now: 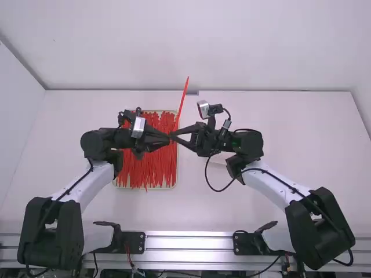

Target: Fasten the cable tie

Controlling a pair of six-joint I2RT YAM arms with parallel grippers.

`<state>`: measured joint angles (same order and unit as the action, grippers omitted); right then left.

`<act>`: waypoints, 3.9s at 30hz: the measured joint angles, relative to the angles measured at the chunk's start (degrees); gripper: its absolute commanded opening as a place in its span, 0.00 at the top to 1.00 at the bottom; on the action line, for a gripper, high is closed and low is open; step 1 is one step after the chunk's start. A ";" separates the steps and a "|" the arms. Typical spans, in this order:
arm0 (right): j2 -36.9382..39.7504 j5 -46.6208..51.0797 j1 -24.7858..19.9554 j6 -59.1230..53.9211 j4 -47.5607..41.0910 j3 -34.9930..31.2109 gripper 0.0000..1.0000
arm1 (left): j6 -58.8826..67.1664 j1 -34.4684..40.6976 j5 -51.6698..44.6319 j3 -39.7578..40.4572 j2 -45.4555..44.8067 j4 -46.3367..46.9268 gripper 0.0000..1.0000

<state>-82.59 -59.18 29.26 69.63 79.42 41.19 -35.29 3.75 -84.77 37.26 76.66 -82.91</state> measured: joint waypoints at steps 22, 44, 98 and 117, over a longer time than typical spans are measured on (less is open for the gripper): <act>0.50 -6.01 -4.55 -6.36 -11.04 0.00 1.00 | 3.37 -6.40 0.39 -0.02 0.04 7.76 0.01; 0.52 -9.49 -17.35 -15.41 -17.16 0.00 1.00 | 13.53 -6.38 8.17 8.17 0.04 49.42 0.01; 0.52 64.50 -14.62 -57.40 -79.36 0.00 1.00 | 24.72 2.69 79.36 6.97 0.04 100.87 0.01; 0.52 65.09 -14.40 -57.61 -80.02 0.00 1.00 | 24.52 2.67 78.42 5.86 0.04 99.34 0.01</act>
<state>-82.06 5.91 14.85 12.01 -0.60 41.19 -10.76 6.42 -6.35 43.11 76.71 16.43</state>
